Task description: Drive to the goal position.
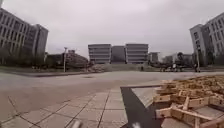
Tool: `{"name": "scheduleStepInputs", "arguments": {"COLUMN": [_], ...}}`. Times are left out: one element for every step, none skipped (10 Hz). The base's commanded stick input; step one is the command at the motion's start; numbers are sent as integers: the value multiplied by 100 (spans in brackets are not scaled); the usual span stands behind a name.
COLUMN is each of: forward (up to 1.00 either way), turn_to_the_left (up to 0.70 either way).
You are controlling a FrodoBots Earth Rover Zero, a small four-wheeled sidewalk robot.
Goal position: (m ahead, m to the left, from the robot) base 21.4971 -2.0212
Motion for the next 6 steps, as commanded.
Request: {"name": "scheduleStepInputs", "arguments": {"forward": [70,70,70,70,70,70], "turn_to_the_left": [0,0,0,0,0,0]}}
